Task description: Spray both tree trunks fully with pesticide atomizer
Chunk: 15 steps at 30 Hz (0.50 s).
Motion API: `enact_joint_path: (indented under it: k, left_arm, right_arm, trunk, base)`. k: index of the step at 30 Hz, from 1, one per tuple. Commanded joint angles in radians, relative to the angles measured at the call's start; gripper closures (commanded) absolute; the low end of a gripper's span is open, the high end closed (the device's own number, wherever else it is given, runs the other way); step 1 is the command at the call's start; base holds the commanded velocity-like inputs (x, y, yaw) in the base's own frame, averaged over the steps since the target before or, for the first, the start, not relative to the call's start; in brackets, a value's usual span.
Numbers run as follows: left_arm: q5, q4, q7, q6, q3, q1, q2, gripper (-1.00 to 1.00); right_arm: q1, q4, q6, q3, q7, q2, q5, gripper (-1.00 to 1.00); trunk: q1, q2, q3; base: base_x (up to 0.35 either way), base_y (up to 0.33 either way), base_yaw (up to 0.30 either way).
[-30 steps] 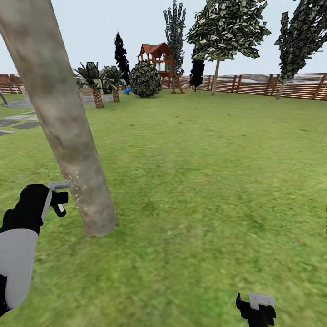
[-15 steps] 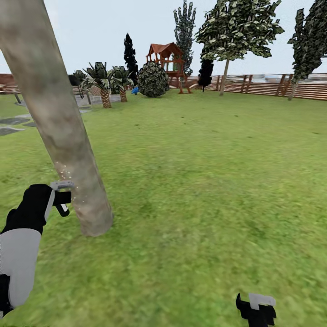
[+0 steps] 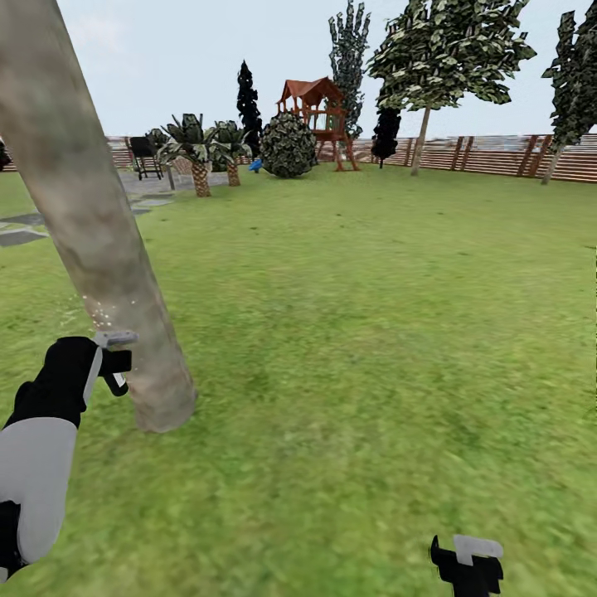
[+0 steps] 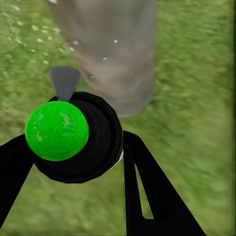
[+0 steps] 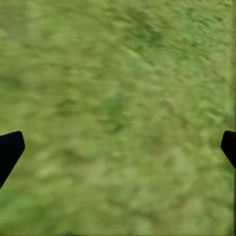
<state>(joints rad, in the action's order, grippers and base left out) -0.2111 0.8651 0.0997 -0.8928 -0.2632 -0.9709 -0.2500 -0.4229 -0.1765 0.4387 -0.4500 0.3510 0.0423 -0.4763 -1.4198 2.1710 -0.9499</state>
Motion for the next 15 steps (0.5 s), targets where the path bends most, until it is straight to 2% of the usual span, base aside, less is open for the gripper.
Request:
enact_joint_path:
  k: [1, 3, 4, 5, 6, 11, 15]
  left_arm:
    - [-0.001, 0.0, 0.0, 0.0, 0.0, 0.0, -0.001, 1.0]
    - [-0.003, 0.0, -0.002, 0.0, 0.0, 0.001, -0.001, 1.0]
    - [-0.004, 0.0, -0.003, -0.001, 0.001, 0.001, -0.001, 1.0]
    - [-0.005, 0.0, -0.003, -0.001, 0.001, 0.002, -0.001, 1.0]
    - [-0.007, -0.001, -0.003, -0.001, 0.001, 0.004, -0.002, 1.0]
    - [-0.01, -0.003, -0.009, 0.0, -0.004, 0.01, -0.015, 1.0]
    - [-0.011, -0.003, -0.012, 0.001, -0.007, 0.016, -0.03, 1.0]
  right_arm:
    - [0.0, 0.001, 0.0, 0.0, -0.022, 0.001, 0.0, -1.0]
    - [0.001, 0.001, 0.0, 0.0, -0.184, 0.011, 0.0, -1.0]
    - [0.001, 0.0, 0.0, 0.0, -0.261, 0.024, 0.001, -1.0]
    - [0.001, 0.0, 0.0, -0.001, -0.319, 0.041, 0.002, -1.0]
    - [0.001, 0.0, 0.0, -0.001, -0.348, 0.051, 0.004, -1.0]
    - [0.0, 0.0, 0.0, -0.001, -0.357, 0.053, 0.005, -1.0]
    - [0.0, 0.0, 0.0, -0.001, -0.357, 0.053, 0.005, -1.0]
  trunk:
    - [0.0, 0.0, 0.0]
    - [0.0, 0.0, 0.0]
    - [0.0, 0.0, 0.0]
    - [0.0, 0.0, 0.0]
    - [0.0, 0.0, 0.0]
    - [0.0, 0.0, 0.0]
    - [0.0, 0.0, 0.0]
  base:
    - [0.0, -0.274, 0.0]
    - [0.0, -0.274, 0.0]
    - [0.0, -0.274, 0.0]
    - [0.0, -0.274, 0.0]
    - [0.0, -0.274, 0.0]
    - [0.059, -0.268, 0.214]
    - [0.251, -0.148, 0.272]
